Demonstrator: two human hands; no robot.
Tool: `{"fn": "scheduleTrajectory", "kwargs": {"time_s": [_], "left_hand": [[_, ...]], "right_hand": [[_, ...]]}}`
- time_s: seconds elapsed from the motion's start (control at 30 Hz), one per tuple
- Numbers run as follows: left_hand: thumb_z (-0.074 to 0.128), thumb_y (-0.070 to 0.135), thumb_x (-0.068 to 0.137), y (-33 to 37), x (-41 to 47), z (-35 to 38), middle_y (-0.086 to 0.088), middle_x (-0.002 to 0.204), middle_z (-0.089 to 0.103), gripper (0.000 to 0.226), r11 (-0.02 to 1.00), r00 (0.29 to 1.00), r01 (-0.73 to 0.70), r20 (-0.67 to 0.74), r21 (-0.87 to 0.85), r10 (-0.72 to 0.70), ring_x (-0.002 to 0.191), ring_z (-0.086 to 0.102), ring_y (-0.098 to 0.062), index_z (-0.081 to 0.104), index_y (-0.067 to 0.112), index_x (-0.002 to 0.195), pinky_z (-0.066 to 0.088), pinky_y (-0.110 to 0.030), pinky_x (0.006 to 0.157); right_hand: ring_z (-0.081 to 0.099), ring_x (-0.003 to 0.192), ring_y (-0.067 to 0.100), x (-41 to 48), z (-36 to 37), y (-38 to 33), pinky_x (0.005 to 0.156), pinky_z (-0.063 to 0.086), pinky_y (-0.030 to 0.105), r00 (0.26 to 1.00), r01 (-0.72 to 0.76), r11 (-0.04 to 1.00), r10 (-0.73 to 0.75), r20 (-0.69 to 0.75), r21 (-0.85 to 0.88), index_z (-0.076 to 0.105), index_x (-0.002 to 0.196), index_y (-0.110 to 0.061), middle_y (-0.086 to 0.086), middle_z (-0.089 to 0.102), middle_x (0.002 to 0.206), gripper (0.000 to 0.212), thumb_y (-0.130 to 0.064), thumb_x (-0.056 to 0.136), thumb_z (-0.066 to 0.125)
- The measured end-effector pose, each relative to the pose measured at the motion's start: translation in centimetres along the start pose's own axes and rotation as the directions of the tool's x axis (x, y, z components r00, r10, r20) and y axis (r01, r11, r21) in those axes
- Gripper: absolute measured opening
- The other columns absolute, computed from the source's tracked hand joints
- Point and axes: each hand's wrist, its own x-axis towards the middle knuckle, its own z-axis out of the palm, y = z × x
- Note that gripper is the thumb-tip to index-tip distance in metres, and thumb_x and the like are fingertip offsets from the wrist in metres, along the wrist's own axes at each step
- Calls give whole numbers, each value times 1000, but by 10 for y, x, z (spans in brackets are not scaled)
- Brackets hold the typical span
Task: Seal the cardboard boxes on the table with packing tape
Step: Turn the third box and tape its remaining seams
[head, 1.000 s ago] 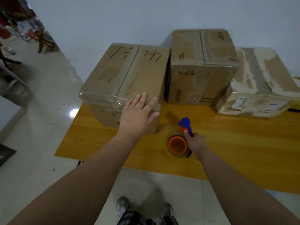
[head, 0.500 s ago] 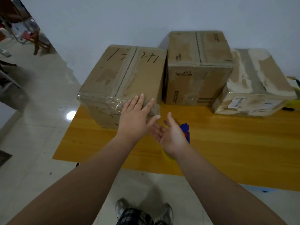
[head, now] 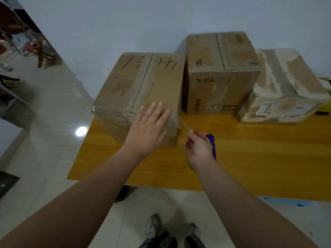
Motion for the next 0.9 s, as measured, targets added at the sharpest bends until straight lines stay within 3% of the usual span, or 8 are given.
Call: {"fn": "scheduleTrajectory", "kwargs": {"time_s": [0.27, 0.5, 0.57, 0.63, 0.73, 0.77, 0.83, 0.9], "left_hand": [[43, 33, 98, -20, -3, 8, -1, 160, 6, 68, 997, 999, -39, 30, -72, 42, 147, 2, -16, 3, 21, 152, -5, -35, 117], [48, 30, 95, -23, -3, 17, -2, 158, 15, 68, 995, 998, -56, -43, -78, 53, 146, 10, -18, 12, 20, 152, 0, -37, 118], [47, 31, 95, -24, -4, 19, -2, 159, 13, 68, 995, 997, -63, -52, -73, 59, 146, 9, -18, 10, 20, 152, 0, -37, 119], [46, 31, 96, -24, -4, 18, -2, 159, 12, 69, 995, 996, -66, -63, -78, 61, 146, 9, -18, 9, 20, 152, 0, -37, 119], [45, 32, 96, -24, -3, 19, -2, 159, 10, 69, 994, 996, -75, -62, -82, 70, 146, 7, -18, 6, 20, 152, 0, -37, 119], [45, 32, 96, -25, -3, 19, -2, 159, 11, 69, 994, 995, -78, -67, -81, 72, 146, 8, -18, 7, 20, 152, 1, -37, 119], [47, 31, 95, -25, -3, 18, -3, 159, 14, 68, 993, 995, -80, -72, -89, 74, 146, 11, -19, 11, 19, 152, 3, -38, 119], [46, 30, 95, -26, -3, 18, -4, 158, 16, 67, 992, 994, -83, -73, -98, 76, 146, 12, -19, 12, 19, 152, 4, -38, 119]], "right_hand": [[51, 64, 11, 4, 20, 29, 57, 44, 25, 999, -16, 999, 17, -34, 48, 48, 130, -19, 3, 58, 79, 47, -7, 88, 65], [50, 63, 12, 1, 32, 45, 57, 41, 27, 999, 36, 997, -35, -16, 70, 53, 119, -20, 2, 58, 78, 31, -8, 92, 62], [54, 70, 14, -2, 33, 47, 60, 43, 27, 995, 95, 995, -96, -13, -36, 57, 117, -17, 3, 61, 85, 26, -9, 93, 60], [60, 93, 17, -5, 32, 46, 73, 47, 26, 958, 265, 917, -284, -21, -299, 59, 117, -18, 5, 64, 108, 25, -8, 94, 56], [38, 133, 9, -16, 30, 42, 104, 35, 24, 793, 582, 637, -582, 180, -505, 43, 142, -23, -5, 42, 145, 43, -12, 101, 43], [32, 136, 5, -21, 32, 41, 107, 31, 20, 773, 625, 634, -583, 249, -455, 35, 147, -24, -9, 36, 149, 47, -13, 102, 40], [27, 136, 0, -23, 35, 45, 103, 28, 12, 797, 590, 743, -475, 373, -315, 24, 151, -25, -14, 30, 151, 49, -17, 103, 36], [17, 141, 1, -17, 32, 54, 106, 21, 16, 794, 557, 761, -371, 482, -333, 9, 153, -29, -12, 17, 158, 60, -29, 101, 39]]}}
